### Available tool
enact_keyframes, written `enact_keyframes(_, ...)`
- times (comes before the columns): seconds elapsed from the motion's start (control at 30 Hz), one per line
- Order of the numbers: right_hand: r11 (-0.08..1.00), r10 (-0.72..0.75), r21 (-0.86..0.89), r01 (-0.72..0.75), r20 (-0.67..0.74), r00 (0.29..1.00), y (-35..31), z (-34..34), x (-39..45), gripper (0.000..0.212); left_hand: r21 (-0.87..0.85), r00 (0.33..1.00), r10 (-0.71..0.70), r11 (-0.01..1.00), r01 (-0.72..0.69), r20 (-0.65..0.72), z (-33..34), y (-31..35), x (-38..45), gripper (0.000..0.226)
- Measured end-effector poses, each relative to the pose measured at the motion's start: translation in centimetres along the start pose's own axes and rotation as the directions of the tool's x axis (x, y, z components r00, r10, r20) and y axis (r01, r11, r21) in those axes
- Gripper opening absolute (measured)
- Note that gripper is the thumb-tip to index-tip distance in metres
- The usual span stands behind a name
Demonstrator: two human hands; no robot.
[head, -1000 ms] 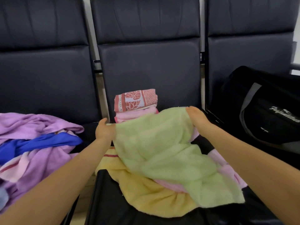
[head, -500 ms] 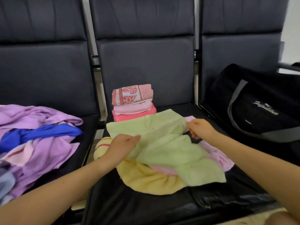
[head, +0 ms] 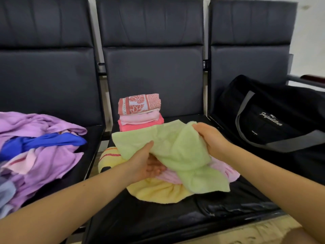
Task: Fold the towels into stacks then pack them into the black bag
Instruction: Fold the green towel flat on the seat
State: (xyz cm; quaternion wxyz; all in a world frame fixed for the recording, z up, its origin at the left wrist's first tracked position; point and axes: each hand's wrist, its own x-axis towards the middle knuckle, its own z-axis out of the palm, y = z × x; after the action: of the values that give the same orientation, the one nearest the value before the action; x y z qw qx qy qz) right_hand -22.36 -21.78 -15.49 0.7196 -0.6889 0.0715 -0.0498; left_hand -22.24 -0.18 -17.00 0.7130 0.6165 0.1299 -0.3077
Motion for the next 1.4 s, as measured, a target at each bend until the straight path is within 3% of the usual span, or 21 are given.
enact_keyframes(0.07,0.977,0.029,0.207,-0.055,0.124,0.992,-1.5,1.2,-1.0,0.018,-0.151,0.999,0.03,0.988,-0.033,-0.025,0.1,0.8,0.2,0.044)
enact_keyframes(0.13,0.962,0.061,0.246,-0.122,0.24,0.969,-1.9,2.1,-1.7,0.023,-0.268,0.995,0.074,0.959,-0.088,-0.061,-0.1,1.8,0.1,0.037)
enact_keyframes(0.2,0.991,0.097,0.063,-0.121,0.3,0.949,-1.8,2.6,-2.3,0.023,-0.35,0.989,0.135,0.925,-0.149,-0.063,-0.9,3.1,-0.1,0.03)
enact_keyframes(0.27,0.971,0.178,-0.211,-0.111,0.331,0.927,-1.6,2.7,-2.8,0.038,-0.341,0.978,0.198,0.917,-0.209,-0.066,-2.0,4.1,-1.0,0.028)
enact_keyframes(0.33,0.899,0.233,-0.428,-0.097,0.278,0.932,-1.0,2.5,-2.6,0.053,-0.369,0.953,0.279,0.879,-0.303,-0.118,-3.6,4.6,-1.6,0.032)
enact_keyframes(0.4,0.858,0.224,-0.5,-0.118,0.158,0.962,-0.1,2.1,-1.9,0.055,-0.389,0.96,0.251,0.878,-0.279,-0.121,-4.6,4.9,-2.6,0.04)
enact_keyframes(0.47,0.867,0.223,-0.466,-0.177,0.044,0.974,0.8,1.8,-0.7,0.049,-0.289,0.967,0.251,0.923,-0.254,-0.047,-6.6,4.3,-1.6,0.027)
enact_keyframes(0.53,0.85,0.263,-0.469,-0.241,-0.02,0.965,1.7,1.8,0.3,0.046,-0.145,0.957,0.273,0.947,-0.286,-0.101,-8.4,3.4,-0.7,0.004)
enact_keyframes(0.63,0.787,0.368,-0.536,-0.306,0.01,0.93,3.0,2.4,1.0,0.055,0.051,0.949,0.248,0.969,-0.242,-0.194,-10.4,1.7,0.5,0.029)
enact_keyframes(0.73,0.834,0.367,-0.47,-0.289,0.08,0.927,3.5,3.7,1.4,0.056,0.152,0.939,0.266,0.96,-0.236,-0.218,-10.7,0.9,0.8,0.033)
enact_keyframes(0.83,0.861,0.289,-0.454,-0.23,0.065,0.955,3.6,4.9,2.4,0.059,0.244,0.934,0.311,0.933,-0.264,-0.178,-10.5,0.4,1.5,0.025)
enact_keyframes(0.93,0.833,0.278,-0.504,-0.229,0.022,0.96,3.6,5.7,2.9,0.049,0.28,0.928,0.358,0.906,-0.318,-0.103,-10.6,-0.3,2.0,0.045)
enact_keyframes(1.03,0.872,0.348,-0.358,-0.335,-0.029,0.937,3.2,5.9,3.0,0.04,0.303,0.91,0.401,0.884,-0.356,-0.101,-11.1,-0.9,3.8,0.065)
enact_keyframes(1.2,0.956,0.292,0.059,-0.287,-0.112,0.95,0.6,4.4,3.6,0.015,-0.056,0.953,0.231,0.968,-0.246,-0.194,-9.4,0.6,2.6,0.018)
enact_keyframes(1.27,0.94,0.272,0.228,-0.255,-0.047,0.961,-0.3,3.6,3.5,0.02,-0.113,0.96,0.195,0.969,-0.221,-0.201,-9.0,1.5,2.8,0.016)
enact_keyframes(1.4,0.924,0.167,0.334,-0.186,0.086,0.982,-1.6,3.0,3.5,0.025,-0.11,0.915,0.265,0.944,-0.31,-0.303,-7.9,3.1,3.4,0.009)
